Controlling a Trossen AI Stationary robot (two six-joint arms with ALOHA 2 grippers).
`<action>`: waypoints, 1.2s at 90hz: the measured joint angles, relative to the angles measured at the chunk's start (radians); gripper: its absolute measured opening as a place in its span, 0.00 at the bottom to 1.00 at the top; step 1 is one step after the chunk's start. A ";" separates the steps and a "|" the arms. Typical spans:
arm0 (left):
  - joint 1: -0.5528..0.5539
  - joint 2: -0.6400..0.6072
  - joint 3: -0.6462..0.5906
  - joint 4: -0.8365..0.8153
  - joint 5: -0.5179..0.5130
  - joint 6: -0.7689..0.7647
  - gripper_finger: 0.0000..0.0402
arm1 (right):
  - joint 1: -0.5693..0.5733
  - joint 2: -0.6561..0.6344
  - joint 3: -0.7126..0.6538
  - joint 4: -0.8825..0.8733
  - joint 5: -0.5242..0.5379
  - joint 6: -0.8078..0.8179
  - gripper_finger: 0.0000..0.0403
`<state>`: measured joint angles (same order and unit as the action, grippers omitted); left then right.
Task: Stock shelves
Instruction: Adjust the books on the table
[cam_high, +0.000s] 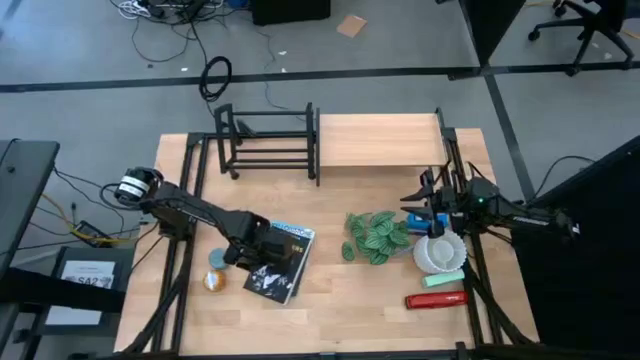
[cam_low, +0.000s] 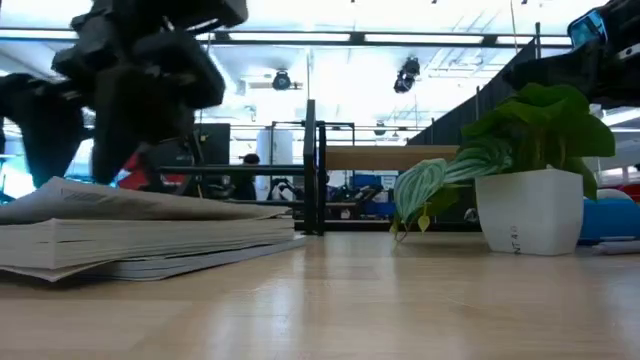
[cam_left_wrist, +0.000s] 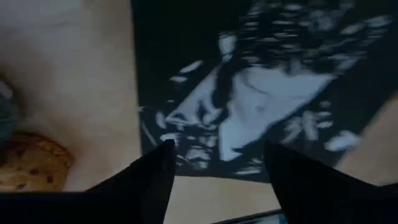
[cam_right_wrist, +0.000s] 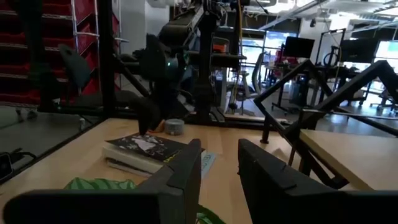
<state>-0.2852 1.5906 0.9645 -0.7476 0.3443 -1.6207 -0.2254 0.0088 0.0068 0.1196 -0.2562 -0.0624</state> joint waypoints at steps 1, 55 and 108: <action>-0.001 0.000 -0.004 0.006 0.002 0.000 0.53 | 0.000 0.000 0.000 0.000 0.000 0.000 0.19; -0.085 -0.074 -0.017 0.096 0.056 -0.069 0.53 | 0.000 0.000 0.000 0.000 0.000 0.000 0.19; -0.153 -0.074 -0.288 0.438 0.095 -0.172 0.53 | 0.000 0.000 0.000 0.000 0.000 0.000 0.19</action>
<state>-0.4382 1.5162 0.6766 -0.3098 0.4394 -1.7930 -0.2253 0.0090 0.0068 0.1192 -0.2560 -0.0624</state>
